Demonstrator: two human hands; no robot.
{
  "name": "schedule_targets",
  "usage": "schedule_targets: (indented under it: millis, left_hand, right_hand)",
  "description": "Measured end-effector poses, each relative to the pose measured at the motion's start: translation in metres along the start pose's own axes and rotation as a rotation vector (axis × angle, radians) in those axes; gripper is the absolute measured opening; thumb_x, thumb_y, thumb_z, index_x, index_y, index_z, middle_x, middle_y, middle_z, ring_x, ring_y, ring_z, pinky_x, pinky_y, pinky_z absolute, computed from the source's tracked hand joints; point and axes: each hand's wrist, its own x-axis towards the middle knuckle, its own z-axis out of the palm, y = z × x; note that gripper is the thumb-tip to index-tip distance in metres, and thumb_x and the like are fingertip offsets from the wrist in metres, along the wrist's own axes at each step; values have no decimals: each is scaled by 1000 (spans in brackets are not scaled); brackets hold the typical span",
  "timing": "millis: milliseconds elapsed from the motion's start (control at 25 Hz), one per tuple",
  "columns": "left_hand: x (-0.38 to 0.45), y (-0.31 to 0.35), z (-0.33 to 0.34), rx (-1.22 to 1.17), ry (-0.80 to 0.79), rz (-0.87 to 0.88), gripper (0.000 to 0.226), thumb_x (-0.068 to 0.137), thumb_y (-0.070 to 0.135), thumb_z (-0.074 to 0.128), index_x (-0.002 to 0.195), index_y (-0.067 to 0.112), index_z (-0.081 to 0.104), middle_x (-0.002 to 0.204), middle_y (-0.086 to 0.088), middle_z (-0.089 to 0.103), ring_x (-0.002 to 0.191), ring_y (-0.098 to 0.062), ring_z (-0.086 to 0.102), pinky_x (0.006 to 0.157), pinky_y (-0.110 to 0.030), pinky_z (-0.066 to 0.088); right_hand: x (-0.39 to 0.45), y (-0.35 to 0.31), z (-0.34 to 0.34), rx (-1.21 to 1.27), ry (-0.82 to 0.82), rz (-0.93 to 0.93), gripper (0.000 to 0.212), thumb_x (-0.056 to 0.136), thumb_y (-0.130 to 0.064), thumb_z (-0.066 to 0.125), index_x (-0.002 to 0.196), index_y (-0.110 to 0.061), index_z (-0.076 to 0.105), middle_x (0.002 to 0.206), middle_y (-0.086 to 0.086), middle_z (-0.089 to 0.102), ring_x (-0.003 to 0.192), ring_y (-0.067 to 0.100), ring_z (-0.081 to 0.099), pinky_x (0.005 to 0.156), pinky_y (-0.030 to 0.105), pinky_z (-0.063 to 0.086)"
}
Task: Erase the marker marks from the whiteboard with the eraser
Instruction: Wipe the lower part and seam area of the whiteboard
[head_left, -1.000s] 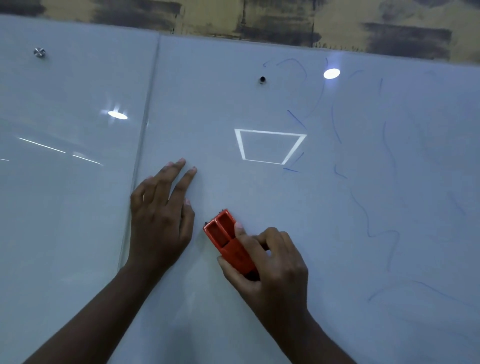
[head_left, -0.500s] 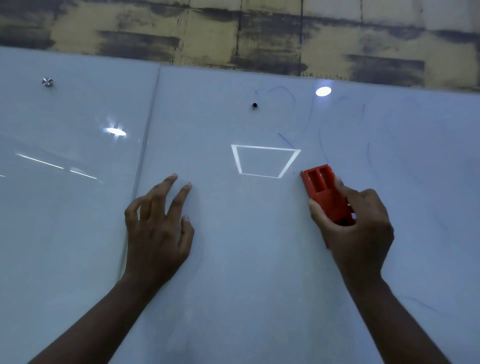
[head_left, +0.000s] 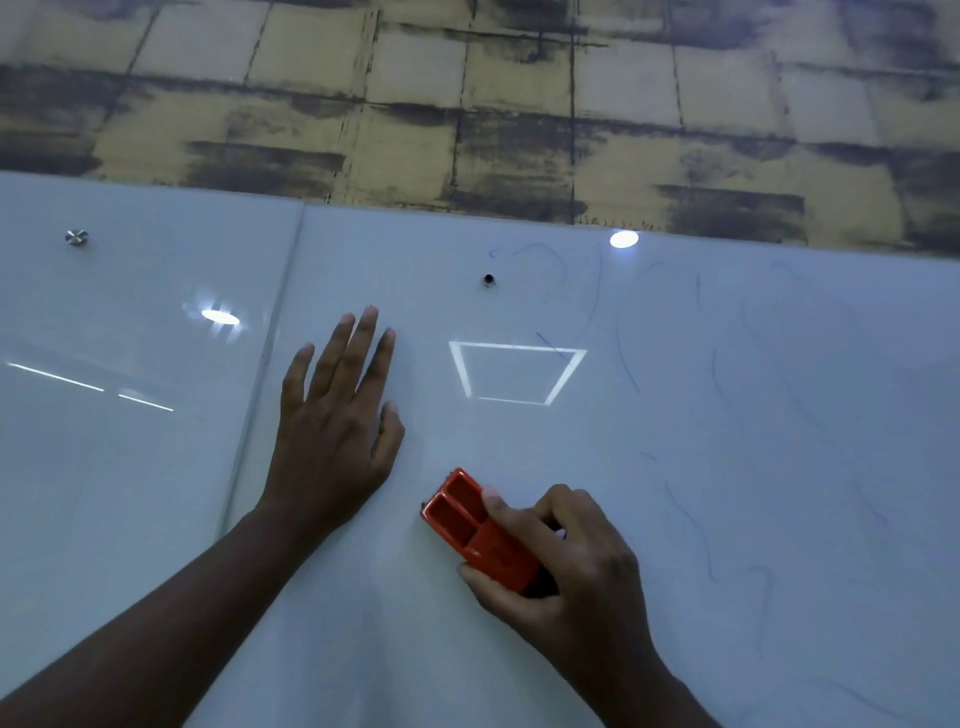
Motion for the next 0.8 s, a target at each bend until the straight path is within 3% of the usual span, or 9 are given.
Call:
schedule_targets:
  millis: [200, 440, 640, 800]
  left_hand:
    - [-1, -4, 8, -49, 19, -7, 67, 103, 32, 34, 166, 7, 32, 175, -9, 26, 163, -25, 23, 130, -56, 20]
    - [-2, -3, 10, -56, 56, -2, 66, 103, 31, 34, 165, 8, 34, 174, -8, 28, 162, -25, 26, 130, -56, 22]
    - [-2, 2, 10, -12, 73, -4, 66, 103, 30, 34, 165, 7, 33, 174, -9, 27, 161, -27, 28, 128, -59, 24]
    - [-2, 3, 9, -11, 63, -11, 67, 102, 29, 35, 166, 8, 32, 175, -8, 27, 161, -26, 27, 128, -60, 25]
  right_hand:
    - [45, 43, -23, -50, 12, 3, 54, 76, -56, 80, 125, -34, 75, 82, -9, 54, 73, 15, 53, 68, 43, 46]
    - [64, 98, -63, -36, 269, 276, 59, 73, -42, 92, 127, -28, 73, 82, -4, 63, 73, 11, 62, 64, 44, 53]
    - [73, 83, -34, -76, 420, 405, 56, 73, -45, 88, 124, -26, 75, 77, -1, 59, 66, 19, 58, 64, 44, 54]
    - [104, 50, 4, -31, 321, 310, 56, 74, -51, 80, 124, -29, 74, 80, -3, 55, 72, 20, 56, 70, 45, 52]
